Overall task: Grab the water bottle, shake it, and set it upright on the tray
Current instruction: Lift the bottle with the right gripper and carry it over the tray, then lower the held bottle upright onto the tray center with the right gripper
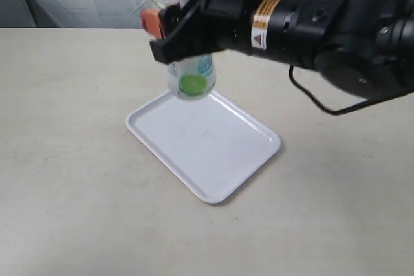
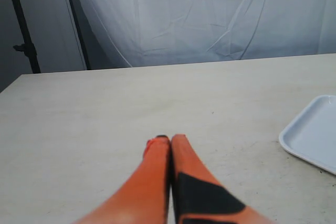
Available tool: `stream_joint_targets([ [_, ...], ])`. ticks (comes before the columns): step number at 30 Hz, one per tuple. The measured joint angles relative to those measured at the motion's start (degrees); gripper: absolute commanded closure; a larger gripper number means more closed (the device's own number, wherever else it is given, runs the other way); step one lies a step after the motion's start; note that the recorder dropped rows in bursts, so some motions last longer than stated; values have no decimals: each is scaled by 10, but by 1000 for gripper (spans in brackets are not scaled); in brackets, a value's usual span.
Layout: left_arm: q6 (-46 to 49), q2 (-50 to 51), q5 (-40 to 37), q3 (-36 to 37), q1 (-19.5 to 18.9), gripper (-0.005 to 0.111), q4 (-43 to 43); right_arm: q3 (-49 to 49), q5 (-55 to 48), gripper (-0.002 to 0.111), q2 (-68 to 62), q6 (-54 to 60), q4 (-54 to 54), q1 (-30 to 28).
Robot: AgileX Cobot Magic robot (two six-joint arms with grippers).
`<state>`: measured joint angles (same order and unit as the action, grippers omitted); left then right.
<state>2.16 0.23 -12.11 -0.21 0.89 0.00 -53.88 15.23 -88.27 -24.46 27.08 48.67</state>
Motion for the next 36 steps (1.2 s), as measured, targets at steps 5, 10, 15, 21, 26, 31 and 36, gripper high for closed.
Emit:
stream_joint_targets([
  [5, 0, 0, 0, 0, 0, 106, 0, 42, -55, 109, -62, 4, -2, 10],
  [10, 0, 0, 0, 0, 0, 106, 0, -63, -54, 109, 75, 6, -3, 12],
  [15, 0, 0, 0, 0, 0, 106, 0, 30, -137, 109, -28, 4, -11, 18],
  [21, 0, 0, 0, 0, 0, 106, 0, 39, -21, 109, -22, 1, -31, 61],
  [26, 0, 0, 0, 0, 0, 106, 0, 36, -41, 109, -18, 61, -80, 39],
  [31, 0, 0, 0, 0, 0, 106, 0, 36, -78, 109, -18, 138, -232, -73],
  [36, 0, 0, 0, 0, 0, 106, 0, 36, -63, 109, -9, 144, -303, -54],
])
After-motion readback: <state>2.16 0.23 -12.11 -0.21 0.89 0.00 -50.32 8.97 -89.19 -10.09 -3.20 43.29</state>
